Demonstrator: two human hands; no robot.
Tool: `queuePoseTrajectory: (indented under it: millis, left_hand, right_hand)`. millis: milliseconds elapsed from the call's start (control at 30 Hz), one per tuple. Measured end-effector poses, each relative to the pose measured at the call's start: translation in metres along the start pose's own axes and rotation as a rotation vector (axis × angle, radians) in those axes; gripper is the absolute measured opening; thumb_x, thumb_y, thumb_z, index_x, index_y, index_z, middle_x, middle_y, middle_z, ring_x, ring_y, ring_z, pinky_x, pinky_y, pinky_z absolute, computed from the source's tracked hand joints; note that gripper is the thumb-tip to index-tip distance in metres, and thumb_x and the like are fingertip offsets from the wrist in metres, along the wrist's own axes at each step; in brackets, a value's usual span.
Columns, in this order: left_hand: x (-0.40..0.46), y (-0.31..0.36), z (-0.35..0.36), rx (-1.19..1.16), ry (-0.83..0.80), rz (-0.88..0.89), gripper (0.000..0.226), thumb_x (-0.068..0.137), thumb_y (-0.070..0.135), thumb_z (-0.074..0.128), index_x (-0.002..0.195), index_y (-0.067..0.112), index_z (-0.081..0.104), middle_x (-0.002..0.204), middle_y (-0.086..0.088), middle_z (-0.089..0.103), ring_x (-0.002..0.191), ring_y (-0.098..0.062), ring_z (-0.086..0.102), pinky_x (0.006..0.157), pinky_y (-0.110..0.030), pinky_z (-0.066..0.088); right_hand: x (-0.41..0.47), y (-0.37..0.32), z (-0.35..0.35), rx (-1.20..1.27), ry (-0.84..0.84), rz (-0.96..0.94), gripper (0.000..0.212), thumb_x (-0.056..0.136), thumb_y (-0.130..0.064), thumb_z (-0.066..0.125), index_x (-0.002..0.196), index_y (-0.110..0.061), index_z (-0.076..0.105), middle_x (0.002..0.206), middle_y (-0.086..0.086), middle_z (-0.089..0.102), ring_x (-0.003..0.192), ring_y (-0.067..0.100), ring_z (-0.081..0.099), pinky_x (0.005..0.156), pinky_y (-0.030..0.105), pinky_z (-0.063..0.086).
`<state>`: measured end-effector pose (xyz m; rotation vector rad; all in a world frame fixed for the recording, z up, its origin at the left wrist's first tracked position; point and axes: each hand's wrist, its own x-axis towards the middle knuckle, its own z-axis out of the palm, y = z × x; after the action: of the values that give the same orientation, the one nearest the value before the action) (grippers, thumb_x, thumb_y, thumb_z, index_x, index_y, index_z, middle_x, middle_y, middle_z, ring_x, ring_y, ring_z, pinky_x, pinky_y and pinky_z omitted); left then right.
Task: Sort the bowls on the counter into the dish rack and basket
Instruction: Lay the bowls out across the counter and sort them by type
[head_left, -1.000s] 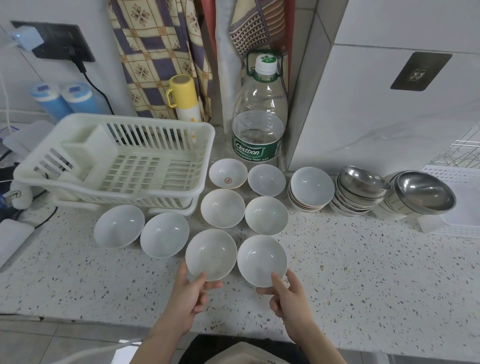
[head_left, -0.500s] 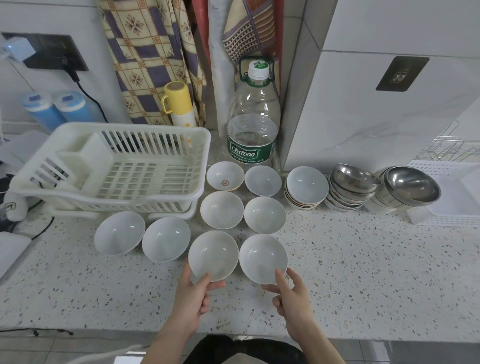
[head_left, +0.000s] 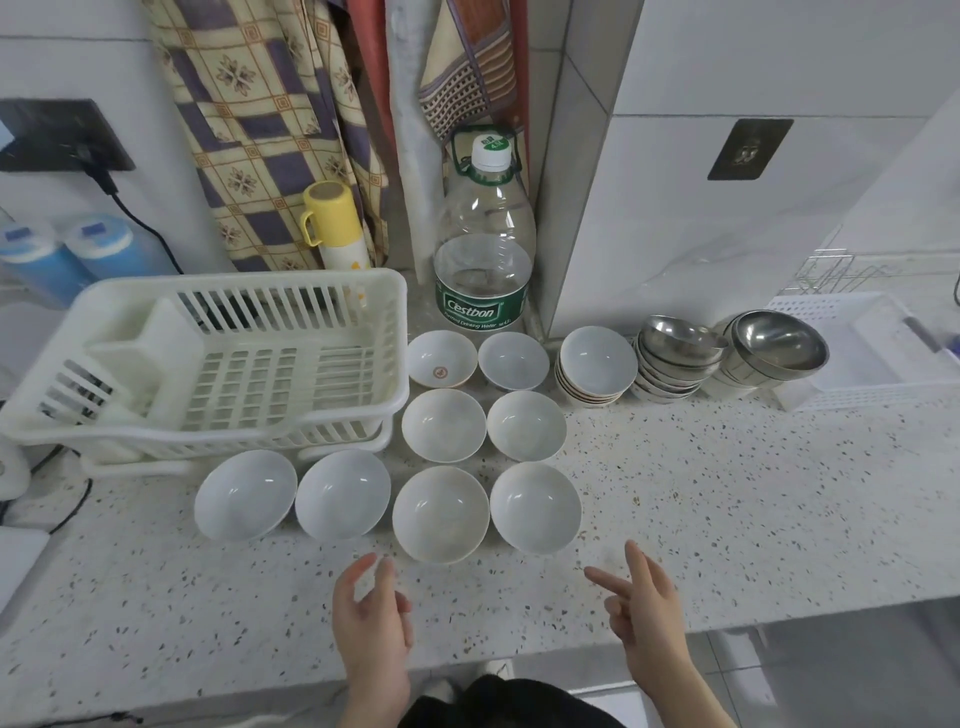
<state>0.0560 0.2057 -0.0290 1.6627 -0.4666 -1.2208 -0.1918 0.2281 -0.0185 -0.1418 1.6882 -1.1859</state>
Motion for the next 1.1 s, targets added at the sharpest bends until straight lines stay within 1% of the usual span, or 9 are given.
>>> queuePoseTrajectory:
  millis: [200,367,467,600,733,900,933,1000,1100]
  left_hand:
    - [-0.003,0.029,0.037,-0.035,-0.187,0.092,0.004,0.093,0.031,0.062,0.091,0.029,0.065,0.049,0.0,0.051,0.032,-0.012,0.035,0.032,-0.02,0.028]
    - [-0.005,0.052,0.092,0.025,-0.374,0.084,0.013,0.092,0.034,0.064,0.096,0.021,0.064,0.058,0.0,0.061,0.038,-0.012,0.043,0.035,-0.023,0.029]
    - [-0.001,0.063,0.14,0.074,-0.485,-0.007,0.022,0.09,0.037,0.065,0.102,0.019,0.064,0.071,-0.004,0.069,0.042,-0.013,0.048,0.034,-0.022,0.029]
    - [0.007,0.078,0.203,0.156,-0.637,-0.163,0.043,0.082,0.054,0.062,0.116,0.03,0.053,0.088,-0.01,0.077,0.042,-0.013,0.048,0.035,-0.019,0.024]
    - [0.022,0.077,0.261,0.295,-0.538,-0.169,0.073,0.081,0.054,0.064,0.142,0.034,0.028,0.091,-0.013,0.075,0.038,-0.012,0.044,0.035,-0.018,0.024]
    - [0.044,0.07,0.3,0.396,-0.39,-0.124,0.084,0.085,0.042,0.061,0.152,0.042,0.009,0.08,-0.013,0.076,0.033,-0.009,0.036,0.033,-0.017,0.025]
    - [0.047,0.068,0.305,0.402,-0.368,-0.107,0.083,0.086,0.038,0.06,0.152,0.042,0.01,0.08,-0.013,0.075,0.031,-0.007,0.038,0.033,-0.017,0.025]
    - [0.051,0.065,0.311,0.393,-0.334,-0.051,0.074,0.09,0.027,0.058,0.152,0.038,0.019,0.097,-0.015,0.073,0.03,-0.004,0.046,0.032,-0.016,0.028]
    - [0.052,0.062,0.316,0.43,-0.311,0.075,0.062,0.091,0.011,0.051,0.146,0.036,0.036,0.117,-0.011,0.066,0.049,-0.008,0.067,0.033,-0.017,0.034]
  right_hand:
    - [0.003,-0.007,-0.022,0.058,0.083,-0.003,0.032,0.1,-0.033,0.052,0.128,-0.018,0.05,0.079,0.013,0.077,0.035,0.01,0.031,0.032,0.019,0.028]
    - [0.024,-0.035,-0.03,0.102,0.094,-0.033,0.031,0.101,-0.027,0.051,0.129,-0.015,0.05,0.082,0.014,0.076,0.041,0.013,0.033,0.032,0.019,0.028]
    - [0.045,-0.059,-0.034,0.096,0.079,-0.054,0.027,0.101,-0.025,0.052,0.126,-0.016,0.051,0.087,0.015,0.075,0.044,0.015,0.035,0.034,0.02,0.028]
    - [0.077,-0.092,-0.033,0.039,0.009,-0.047,0.024,0.101,-0.024,0.051,0.123,-0.016,0.054,0.089,0.015,0.074,0.043,0.013,0.039,0.03,0.018,0.028]
    - [0.104,-0.121,-0.034,-0.012,-0.049,-0.067,0.021,0.1,-0.022,0.052,0.119,-0.015,0.057,0.081,0.012,0.076,0.043,0.015,0.039,0.031,0.018,0.026]
    - [0.127,-0.144,-0.03,-0.095,-0.143,-0.067,0.019,0.098,-0.023,0.054,0.116,-0.016,0.058,0.075,0.006,0.077,0.044,0.015,0.042,0.036,0.02,0.027]
    - [0.131,-0.147,-0.03,-0.113,-0.164,-0.066,0.019,0.099,-0.023,0.054,0.116,-0.017,0.058,0.076,0.005,0.077,0.044,0.015,0.043,0.037,0.02,0.027]
    - [0.137,-0.152,-0.031,-0.14,-0.198,-0.07,0.02,0.099,-0.023,0.053,0.117,-0.018,0.058,0.077,0.005,0.077,0.045,0.015,0.045,0.04,0.022,0.028]
    - [0.143,-0.157,-0.033,-0.16,-0.23,-0.073,0.022,0.099,-0.024,0.053,0.119,-0.018,0.058,0.08,0.007,0.077,0.047,0.016,0.045,0.042,0.024,0.028]
